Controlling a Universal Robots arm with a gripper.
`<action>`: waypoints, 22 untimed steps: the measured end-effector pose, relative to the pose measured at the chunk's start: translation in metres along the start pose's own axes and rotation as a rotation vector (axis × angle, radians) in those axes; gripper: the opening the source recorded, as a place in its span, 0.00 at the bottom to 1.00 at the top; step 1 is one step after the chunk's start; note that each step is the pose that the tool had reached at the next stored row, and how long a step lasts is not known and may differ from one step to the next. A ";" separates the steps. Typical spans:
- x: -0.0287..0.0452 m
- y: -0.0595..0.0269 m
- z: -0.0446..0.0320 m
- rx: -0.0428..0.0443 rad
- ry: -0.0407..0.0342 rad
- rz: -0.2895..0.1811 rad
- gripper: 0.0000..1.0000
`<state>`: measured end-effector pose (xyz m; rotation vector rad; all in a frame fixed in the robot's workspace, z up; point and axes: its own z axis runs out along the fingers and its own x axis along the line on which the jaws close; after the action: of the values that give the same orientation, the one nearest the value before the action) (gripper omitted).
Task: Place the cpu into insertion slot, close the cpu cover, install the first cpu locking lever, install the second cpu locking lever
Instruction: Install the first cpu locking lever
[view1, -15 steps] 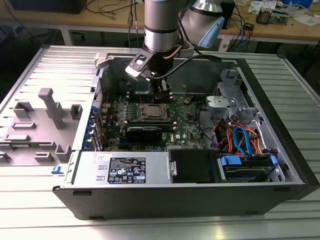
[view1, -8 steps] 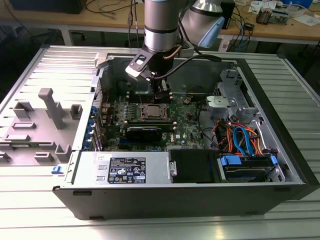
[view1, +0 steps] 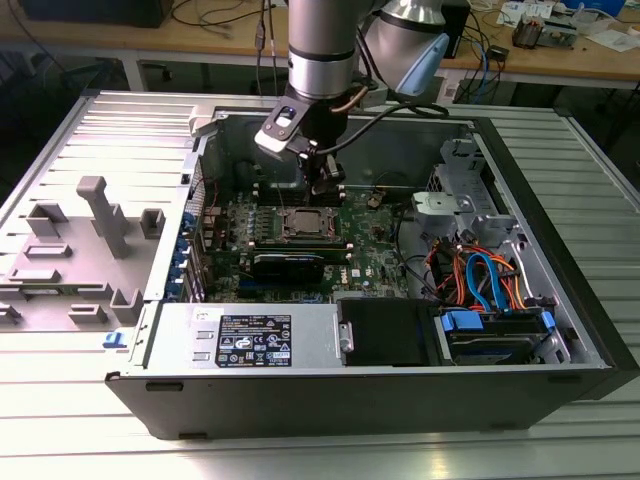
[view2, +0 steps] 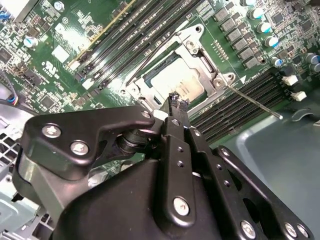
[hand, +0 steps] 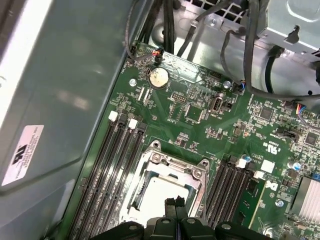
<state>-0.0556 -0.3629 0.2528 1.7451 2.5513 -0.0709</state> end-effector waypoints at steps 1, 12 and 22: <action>0.0000 0.0000 -0.0007 -0.0002 0.0002 -0.003 0.11; -0.0003 -0.0001 -0.0047 -0.0109 -0.0014 -0.163 0.11; -0.0004 -0.0001 -0.0057 -0.0234 -0.0032 -0.349 0.11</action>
<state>-0.0557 -0.3629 0.2585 1.2720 2.8098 -0.0562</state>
